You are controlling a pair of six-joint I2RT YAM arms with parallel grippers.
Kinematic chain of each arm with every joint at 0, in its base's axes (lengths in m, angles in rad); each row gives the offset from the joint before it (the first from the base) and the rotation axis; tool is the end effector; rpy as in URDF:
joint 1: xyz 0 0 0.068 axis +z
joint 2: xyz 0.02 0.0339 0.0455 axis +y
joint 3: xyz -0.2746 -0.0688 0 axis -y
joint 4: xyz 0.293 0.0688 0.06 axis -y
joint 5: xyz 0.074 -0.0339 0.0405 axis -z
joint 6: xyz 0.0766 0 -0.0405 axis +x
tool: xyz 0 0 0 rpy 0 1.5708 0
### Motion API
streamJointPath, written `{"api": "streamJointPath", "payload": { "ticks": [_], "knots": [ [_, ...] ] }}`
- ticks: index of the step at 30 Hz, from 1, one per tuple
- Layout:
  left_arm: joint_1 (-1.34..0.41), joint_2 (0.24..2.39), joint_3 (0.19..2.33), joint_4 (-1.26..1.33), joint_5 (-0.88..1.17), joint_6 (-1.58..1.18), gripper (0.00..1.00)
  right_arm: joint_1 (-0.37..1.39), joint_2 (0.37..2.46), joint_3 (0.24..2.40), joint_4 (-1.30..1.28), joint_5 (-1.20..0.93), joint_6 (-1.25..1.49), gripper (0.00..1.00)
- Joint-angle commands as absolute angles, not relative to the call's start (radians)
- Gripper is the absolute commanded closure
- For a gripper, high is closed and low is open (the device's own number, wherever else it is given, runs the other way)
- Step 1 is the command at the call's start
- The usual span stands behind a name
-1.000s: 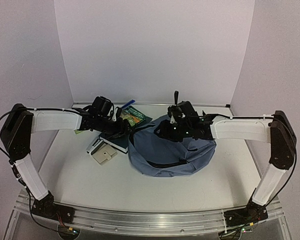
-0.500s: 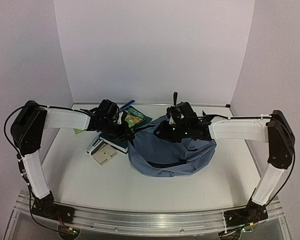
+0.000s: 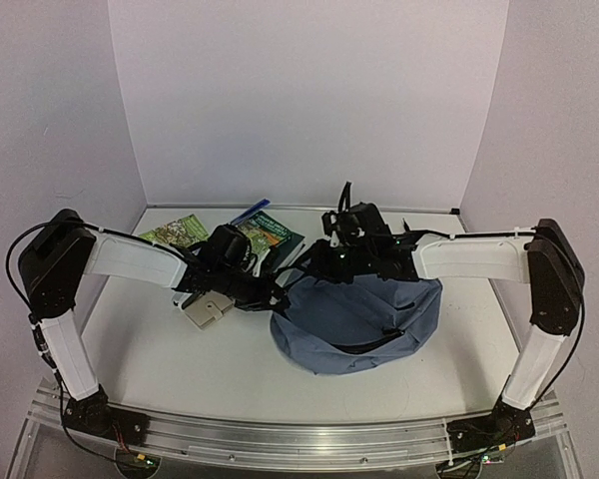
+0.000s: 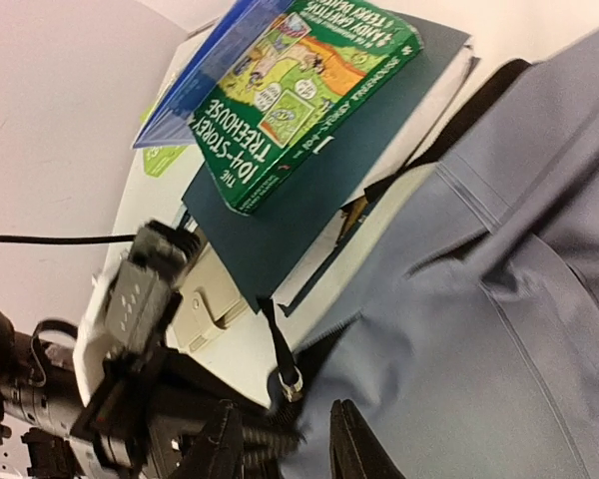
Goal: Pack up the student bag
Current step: Unzip the student bag at the center of the board.
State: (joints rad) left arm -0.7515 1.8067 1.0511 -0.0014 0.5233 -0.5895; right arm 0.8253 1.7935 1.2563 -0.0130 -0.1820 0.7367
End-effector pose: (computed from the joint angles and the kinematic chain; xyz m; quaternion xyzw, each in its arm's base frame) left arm 0.2958 -0.3288 0.1269 0.1738 0.8759 -0.4237 0.1519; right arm 0.3225 0.3697 0.2048 -0.0828 0.8662 0.3987 0.2896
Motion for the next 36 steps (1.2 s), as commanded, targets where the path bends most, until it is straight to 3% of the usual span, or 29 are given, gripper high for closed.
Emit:
{"api": "streamJointPath", "payload": {
  "ticks": [1,8,14,19,23,36],
  "knots": [
    [-0.775,1.765,1.017,0.088,0.563,-0.59,1.0,0.826,1.867,1.305,0.039,-0.27,0.67,0.69],
    [-0.779,1.721,0.958,0.1,0.488,-0.62,0.99,0.826,1.919,1.327,0.038,-0.315,0.587,0.64],
    [-0.779,1.696,0.932,0.03,0.406,-0.672,0.77,0.83,1.938,1.348,0.039,-0.332,0.533,0.61],
    [-0.779,1.664,0.902,0.044,0.389,-0.705,0.7,0.835,1.974,1.397,0.017,-0.31,0.492,0.6],
    [-0.779,1.654,0.878,0.074,0.394,-0.723,0.72,0.839,2.015,1.453,0.0,-0.299,0.458,0.6],
    [-0.779,1.668,0.876,0.087,0.398,-0.73,0.95,0.847,2.152,1.585,-0.047,-0.29,0.45,0.61]
  ]
}}
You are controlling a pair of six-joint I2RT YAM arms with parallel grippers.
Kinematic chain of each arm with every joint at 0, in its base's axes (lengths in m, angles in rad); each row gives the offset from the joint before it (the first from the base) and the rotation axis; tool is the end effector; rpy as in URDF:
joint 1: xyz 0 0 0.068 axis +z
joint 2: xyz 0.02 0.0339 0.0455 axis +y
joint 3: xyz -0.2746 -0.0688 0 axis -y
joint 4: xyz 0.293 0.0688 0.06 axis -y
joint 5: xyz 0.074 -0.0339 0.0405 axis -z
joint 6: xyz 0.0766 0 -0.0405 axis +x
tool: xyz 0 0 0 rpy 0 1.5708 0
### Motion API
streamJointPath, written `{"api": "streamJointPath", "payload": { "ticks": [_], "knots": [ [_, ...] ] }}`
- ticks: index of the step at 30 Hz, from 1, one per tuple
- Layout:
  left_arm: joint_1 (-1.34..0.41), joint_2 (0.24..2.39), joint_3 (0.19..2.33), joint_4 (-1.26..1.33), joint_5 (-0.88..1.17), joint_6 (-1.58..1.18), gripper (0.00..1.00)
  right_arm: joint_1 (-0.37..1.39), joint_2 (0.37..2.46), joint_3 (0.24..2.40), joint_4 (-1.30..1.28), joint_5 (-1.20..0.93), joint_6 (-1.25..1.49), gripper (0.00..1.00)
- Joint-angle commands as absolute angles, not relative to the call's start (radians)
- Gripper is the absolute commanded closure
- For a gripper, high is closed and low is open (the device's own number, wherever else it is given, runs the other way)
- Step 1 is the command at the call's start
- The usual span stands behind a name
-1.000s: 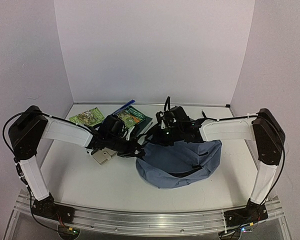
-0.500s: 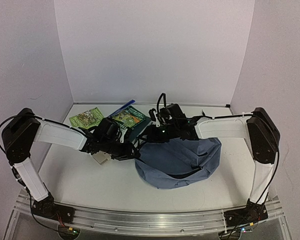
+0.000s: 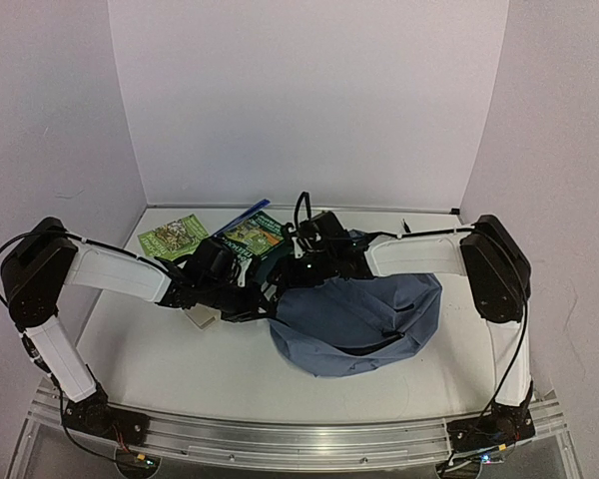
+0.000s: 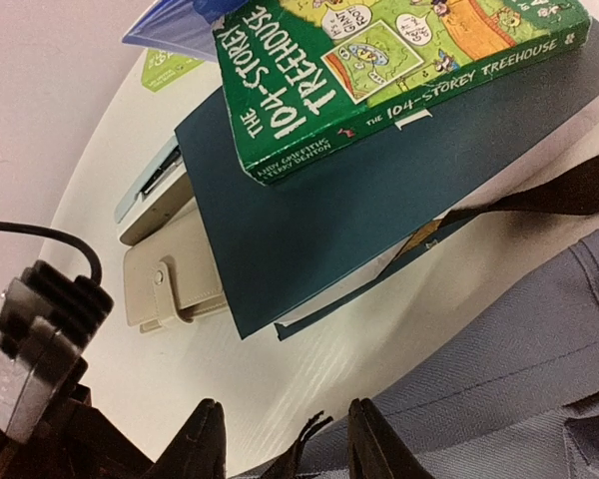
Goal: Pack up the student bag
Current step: Unzip the student bag at the center of the board.
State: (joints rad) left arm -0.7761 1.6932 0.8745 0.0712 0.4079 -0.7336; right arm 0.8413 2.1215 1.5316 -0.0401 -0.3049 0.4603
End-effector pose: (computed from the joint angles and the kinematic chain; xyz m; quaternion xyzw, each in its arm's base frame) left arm 0.2666 -0.3042 0.1150 0.1001 0.8955 -0.4037 0.1582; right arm 0.3557 0.4324 0.1477 -0.2344 0.8521 0.3791 0.2744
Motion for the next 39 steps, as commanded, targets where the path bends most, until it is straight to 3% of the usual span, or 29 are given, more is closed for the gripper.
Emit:
{"api": "streamJointPath", "payload": {
  "ticks": [1,5,11,24,39],
  "knots": [
    [-0.779,1.668,0.876,0.085,0.397,-0.73,0.96,0.846,2.159,1.587,-0.047,-0.29,0.453,0.62],
    [-0.779,1.668,0.878,0.08,0.394,-0.729,0.99,0.848,2.177,1.594,-0.047,-0.298,0.46,0.69],
    [-0.779,1.666,0.89,0.045,0.358,-0.739,1.0,0.849,2.147,1.571,-0.041,-0.25,0.489,0.99],
    [-0.776,1.649,0.903,-0.044,0.29,-0.764,1.0,0.827,1.993,1.442,-0.025,0.204,0.566,1.0],
    [-0.755,1.633,0.933,-0.104,0.259,-0.772,1.0,0.719,2.013,1.429,-0.027,0.333,0.603,1.0]
  ]
}}
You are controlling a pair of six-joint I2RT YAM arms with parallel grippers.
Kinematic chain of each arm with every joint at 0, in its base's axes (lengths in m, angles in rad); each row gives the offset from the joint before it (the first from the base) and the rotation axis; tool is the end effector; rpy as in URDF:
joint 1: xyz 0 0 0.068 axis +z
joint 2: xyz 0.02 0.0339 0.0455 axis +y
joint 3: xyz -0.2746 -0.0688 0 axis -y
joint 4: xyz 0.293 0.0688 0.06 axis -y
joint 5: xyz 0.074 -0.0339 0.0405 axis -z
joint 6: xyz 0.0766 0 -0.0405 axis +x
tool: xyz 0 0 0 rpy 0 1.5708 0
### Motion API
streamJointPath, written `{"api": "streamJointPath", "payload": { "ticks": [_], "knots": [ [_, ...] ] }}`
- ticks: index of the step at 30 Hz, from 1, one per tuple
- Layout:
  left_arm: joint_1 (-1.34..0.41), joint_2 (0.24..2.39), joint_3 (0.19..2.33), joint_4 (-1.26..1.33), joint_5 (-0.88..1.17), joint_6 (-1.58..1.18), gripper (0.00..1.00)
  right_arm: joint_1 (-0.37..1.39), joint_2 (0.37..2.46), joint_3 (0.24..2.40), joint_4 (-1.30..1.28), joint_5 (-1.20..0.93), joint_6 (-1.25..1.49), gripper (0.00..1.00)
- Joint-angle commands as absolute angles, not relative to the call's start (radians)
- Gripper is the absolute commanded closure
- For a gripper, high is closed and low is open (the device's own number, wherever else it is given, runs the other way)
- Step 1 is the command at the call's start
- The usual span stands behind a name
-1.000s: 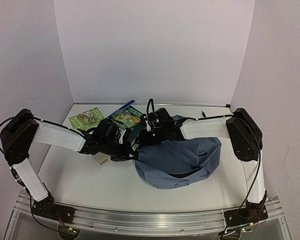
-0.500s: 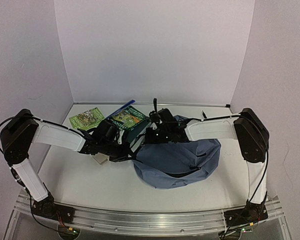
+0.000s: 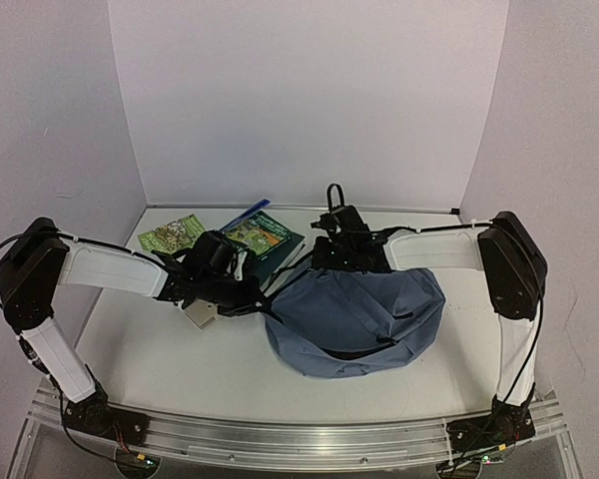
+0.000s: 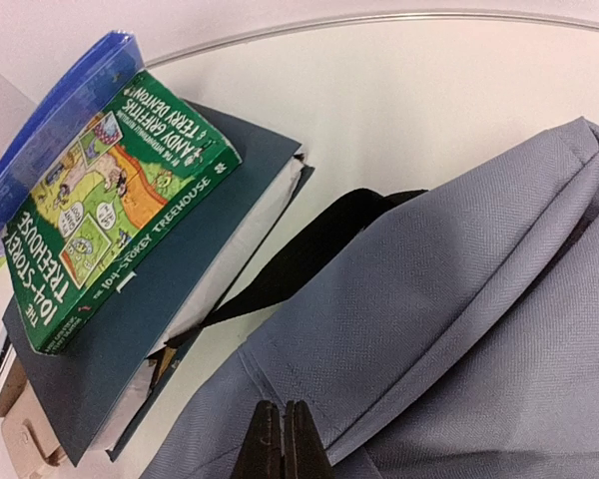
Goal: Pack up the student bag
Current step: Unzip the student bag at the center of the board.
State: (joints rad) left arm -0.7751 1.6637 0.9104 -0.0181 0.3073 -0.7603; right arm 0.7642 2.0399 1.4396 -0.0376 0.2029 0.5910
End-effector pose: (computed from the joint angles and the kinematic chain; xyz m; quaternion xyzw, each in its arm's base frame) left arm 0.2736 -0.3004 0.1278 0.0663 0.9099 -0.3685 0.1788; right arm 0.4002 0.3622 0.1537 -0.0315 0.8892 0.2100 0.4053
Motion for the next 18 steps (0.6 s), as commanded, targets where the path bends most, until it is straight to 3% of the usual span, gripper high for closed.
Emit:
{"api": "streamJointPath", "payload": {
  "ticks": [1,5,6,11,15,18],
  "knots": [
    [-0.752,1.636,0.937,-0.104,0.26,-0.772,1.0,0.717,2.011,1.427,-0.027,0.331,0.599,1.0],
    [-0.731,1.668,0.98,-0.098,0.269,-0.753,1.0,0.717,1.984,1.431,-0.026,0.231,0.537,1.0],
    [-0.722,1.681,0.993,-0.088,0.273,-0.745,1.0,0.717,1.972,1.428,-0.026,0.19,0.513,0.96],
    [-0.665,1.775,1.087,-0.009,0.327,-0.714,1.0,0.72,1.866,1.363,-0.025,0.06,0.446,0.52],
    [-0.626,1.874,1.182,0.052,0.406,-0.694,0.99,0.737,1.765,1.268,-0.026,-0.035,0.436,0.34],
    [-0.62,1.921,1.267,0.024,0.425,-0.659,0.92,0.761,1.702,1.195,-0.026,-0.076,0.454,0.29]
  ]
}}
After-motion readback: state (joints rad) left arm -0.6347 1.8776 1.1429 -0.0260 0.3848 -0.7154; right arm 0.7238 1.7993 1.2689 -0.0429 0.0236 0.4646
